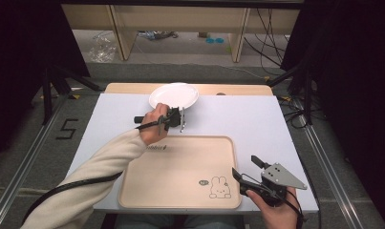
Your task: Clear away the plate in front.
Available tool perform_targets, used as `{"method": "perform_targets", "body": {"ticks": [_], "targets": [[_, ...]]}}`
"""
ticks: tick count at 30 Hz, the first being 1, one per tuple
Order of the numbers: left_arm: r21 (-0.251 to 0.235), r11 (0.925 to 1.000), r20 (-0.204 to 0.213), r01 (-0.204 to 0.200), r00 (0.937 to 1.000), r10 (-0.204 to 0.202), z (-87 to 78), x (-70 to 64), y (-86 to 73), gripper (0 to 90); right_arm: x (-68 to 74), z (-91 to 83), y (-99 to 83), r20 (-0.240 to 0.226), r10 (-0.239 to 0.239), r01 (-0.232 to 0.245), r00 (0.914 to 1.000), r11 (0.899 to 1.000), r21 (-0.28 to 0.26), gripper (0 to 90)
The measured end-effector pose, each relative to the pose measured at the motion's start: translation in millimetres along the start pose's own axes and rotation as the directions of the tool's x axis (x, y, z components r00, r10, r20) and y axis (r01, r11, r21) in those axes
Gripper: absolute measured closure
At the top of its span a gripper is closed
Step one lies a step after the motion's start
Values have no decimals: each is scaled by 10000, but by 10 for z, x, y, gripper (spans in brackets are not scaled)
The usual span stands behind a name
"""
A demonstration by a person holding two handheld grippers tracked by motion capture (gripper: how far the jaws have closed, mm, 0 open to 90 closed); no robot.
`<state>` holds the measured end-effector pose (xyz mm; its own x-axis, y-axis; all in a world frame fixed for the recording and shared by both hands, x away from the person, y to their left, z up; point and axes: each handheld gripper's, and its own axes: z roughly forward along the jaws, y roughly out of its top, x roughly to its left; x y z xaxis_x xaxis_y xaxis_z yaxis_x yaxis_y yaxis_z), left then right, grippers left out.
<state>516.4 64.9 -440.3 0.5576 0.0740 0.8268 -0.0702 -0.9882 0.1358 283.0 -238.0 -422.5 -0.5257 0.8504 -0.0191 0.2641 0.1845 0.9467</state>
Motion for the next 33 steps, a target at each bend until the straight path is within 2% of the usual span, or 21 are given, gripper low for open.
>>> {"method": "perform_targets", "body": {"ticks": [1,6,15,23,24,33], "targets": [[19,10000,63,93,9999,-93,-11,-7,2,875,0,0,0,-7,2,-2,10000,10000,5,248],[-80,9999,-11,-81,10000,81,-74,-13,16,874,2,5,-2,-97,77,-77,9999,10000,-58,248],[-98,9999,43,-108,9999,109,-191,-42,5,875,0,6,-2,-80,73,-73,9999,10000,-63,247],[-215,9998,26,-41,10000,41,-280,-72,-14,875,-2,4,-1,-42,49,-50,10000,10000,-51,247],[-213,9998,66,63,10000,-62,-290,-82,-18,875,0,6,-3,-76,88,-89,9999,9999,-62,247],[-235,9997,34,35,10000,-35,-361,-105,-45,875,-2,1,-1,29,40,-40,10000,10000,8,247]]}}
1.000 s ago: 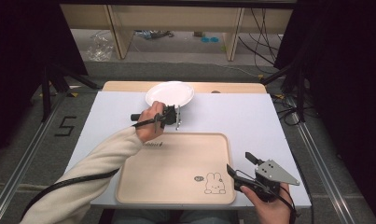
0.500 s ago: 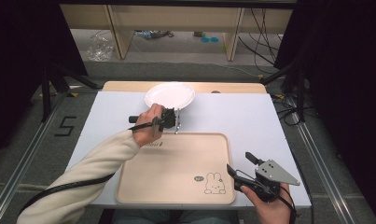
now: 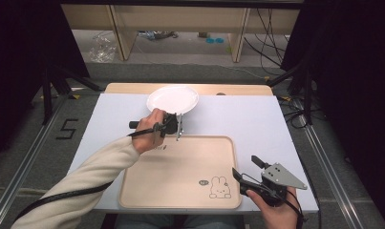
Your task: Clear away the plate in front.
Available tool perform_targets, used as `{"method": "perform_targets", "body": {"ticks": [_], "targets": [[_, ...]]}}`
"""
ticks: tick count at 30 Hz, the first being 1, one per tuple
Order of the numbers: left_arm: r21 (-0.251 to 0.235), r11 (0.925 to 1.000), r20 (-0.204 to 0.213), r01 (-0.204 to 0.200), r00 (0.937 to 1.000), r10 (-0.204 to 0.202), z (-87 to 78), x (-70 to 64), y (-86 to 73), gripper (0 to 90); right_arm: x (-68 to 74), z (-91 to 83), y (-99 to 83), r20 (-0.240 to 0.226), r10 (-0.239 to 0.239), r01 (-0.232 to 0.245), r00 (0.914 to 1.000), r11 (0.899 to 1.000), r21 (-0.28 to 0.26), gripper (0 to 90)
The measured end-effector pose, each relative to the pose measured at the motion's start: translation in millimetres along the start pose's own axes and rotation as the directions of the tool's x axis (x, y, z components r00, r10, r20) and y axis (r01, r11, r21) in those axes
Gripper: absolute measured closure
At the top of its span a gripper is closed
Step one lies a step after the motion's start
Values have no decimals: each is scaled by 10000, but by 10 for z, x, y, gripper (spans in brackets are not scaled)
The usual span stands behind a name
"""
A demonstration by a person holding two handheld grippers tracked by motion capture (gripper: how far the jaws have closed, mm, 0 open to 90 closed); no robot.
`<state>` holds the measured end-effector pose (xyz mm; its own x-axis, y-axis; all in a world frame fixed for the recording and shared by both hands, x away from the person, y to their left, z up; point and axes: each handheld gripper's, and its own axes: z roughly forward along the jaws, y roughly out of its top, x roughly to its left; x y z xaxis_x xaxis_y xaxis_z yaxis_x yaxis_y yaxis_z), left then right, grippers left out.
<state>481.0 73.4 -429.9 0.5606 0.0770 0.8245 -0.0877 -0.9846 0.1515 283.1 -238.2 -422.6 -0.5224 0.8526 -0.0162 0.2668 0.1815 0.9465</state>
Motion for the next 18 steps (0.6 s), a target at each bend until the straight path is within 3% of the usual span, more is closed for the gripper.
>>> {"method": "perform_targets", "body": {"ticks": [8,11,12,18], "targets": [[-98,10000,-95,-5,10000,4,-60,-10,-2,875,-2,2,-2,-13,15,-15,10000,10000,5,247],[-87,9999,54,76,10000,-75,-89,-8,6,875,-5,1,-3,6,-14,14,10000,10000,-1,246],[-122,9999,-99,-73,9999,71,-98,-2,10,875,-6,1,-3,18,-14,14,10000,10000,-10,246],[-112,9999,-77,-97,9999,96,-132,-18,17,875,-7,2,-4,23,-2,2,10000,10000,-3,246]]}}
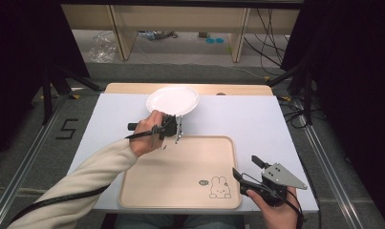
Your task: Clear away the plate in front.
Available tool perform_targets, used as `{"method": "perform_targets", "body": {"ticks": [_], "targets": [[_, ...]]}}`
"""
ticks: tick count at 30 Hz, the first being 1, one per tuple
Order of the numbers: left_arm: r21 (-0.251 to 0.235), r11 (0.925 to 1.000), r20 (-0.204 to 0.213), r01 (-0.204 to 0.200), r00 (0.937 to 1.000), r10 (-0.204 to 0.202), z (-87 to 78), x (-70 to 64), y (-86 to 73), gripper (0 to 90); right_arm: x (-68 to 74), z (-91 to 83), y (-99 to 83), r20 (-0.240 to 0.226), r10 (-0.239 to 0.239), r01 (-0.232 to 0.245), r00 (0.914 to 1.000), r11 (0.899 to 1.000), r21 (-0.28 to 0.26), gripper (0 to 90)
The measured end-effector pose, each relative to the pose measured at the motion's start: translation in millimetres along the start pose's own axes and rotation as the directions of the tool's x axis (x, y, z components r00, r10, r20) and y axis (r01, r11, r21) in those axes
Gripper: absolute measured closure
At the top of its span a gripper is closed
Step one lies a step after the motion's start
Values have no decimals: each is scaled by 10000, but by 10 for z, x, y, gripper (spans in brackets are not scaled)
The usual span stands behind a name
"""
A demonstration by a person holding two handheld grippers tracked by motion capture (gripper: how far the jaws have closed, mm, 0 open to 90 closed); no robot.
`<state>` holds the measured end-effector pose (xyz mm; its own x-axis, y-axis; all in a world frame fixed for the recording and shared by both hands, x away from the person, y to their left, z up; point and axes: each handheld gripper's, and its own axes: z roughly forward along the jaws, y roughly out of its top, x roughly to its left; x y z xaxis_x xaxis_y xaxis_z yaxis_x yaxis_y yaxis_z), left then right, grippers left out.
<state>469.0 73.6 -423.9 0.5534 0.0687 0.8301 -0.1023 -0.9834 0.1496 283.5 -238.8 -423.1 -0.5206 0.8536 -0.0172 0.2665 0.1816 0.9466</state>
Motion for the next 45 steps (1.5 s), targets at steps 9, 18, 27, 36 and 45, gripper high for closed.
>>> {"method": "perform_targets", "body": {"ticks": [9,18,27,36,45], "targets": [[-134,9999,-29,-104,9999,104,-75,-9,24,873,1,2,-1,-71,81,-81,9999,10000,2,247],[-164,9998,-41,-135,9999,134,-138,-21,30,873,-3,-1,0,73,2,-2,10000,10000,32,247],[-300,9995,-91,-116,9999,113,-220,-45,38,871,-5,0,-2,112,38,-38,9999,10000,51,248],[-437,9990,-89,-18,10000,14,-289,-59,57,870,-7,-1,-2,114,47,-48,9999,10000,59,248],[-566,9984,-134,11,9999,-18,-397,-82,57,869,-7,-2,-1,83,53,-54,10000,10000,53,247]]}}
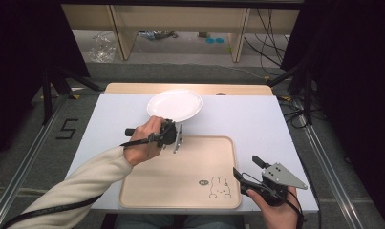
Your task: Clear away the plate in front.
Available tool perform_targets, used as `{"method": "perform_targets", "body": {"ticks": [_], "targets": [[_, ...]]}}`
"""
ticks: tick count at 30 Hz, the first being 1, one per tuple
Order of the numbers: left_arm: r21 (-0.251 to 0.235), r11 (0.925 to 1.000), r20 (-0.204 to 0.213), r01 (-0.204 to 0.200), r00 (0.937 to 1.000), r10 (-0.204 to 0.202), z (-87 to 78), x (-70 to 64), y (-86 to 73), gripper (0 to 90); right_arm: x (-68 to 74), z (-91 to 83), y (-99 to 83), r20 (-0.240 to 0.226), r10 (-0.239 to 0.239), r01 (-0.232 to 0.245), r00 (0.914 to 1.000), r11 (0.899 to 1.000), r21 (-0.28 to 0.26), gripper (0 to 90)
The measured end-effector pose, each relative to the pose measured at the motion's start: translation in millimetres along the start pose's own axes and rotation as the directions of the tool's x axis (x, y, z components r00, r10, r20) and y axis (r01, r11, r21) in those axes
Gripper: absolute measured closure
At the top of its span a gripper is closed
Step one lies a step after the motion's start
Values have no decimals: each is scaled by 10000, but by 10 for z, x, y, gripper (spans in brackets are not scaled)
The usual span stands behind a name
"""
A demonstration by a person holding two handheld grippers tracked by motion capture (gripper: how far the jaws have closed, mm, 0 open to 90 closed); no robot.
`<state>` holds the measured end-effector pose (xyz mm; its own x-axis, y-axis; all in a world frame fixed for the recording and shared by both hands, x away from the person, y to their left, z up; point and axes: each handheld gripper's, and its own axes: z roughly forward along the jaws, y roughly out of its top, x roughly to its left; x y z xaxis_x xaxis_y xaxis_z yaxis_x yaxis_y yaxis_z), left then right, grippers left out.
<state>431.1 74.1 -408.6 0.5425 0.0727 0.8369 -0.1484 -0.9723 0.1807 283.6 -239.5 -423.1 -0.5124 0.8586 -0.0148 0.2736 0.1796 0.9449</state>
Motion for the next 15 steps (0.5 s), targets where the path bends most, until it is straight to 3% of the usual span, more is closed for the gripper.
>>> {"method": "perform_targets", "body": {"ticks": [15], "targets": [[-34,9999,-17,-111,9999,111,-122,-37,4,867,0,1,-1,19,-2,2,10000,10000,16,248]]}}
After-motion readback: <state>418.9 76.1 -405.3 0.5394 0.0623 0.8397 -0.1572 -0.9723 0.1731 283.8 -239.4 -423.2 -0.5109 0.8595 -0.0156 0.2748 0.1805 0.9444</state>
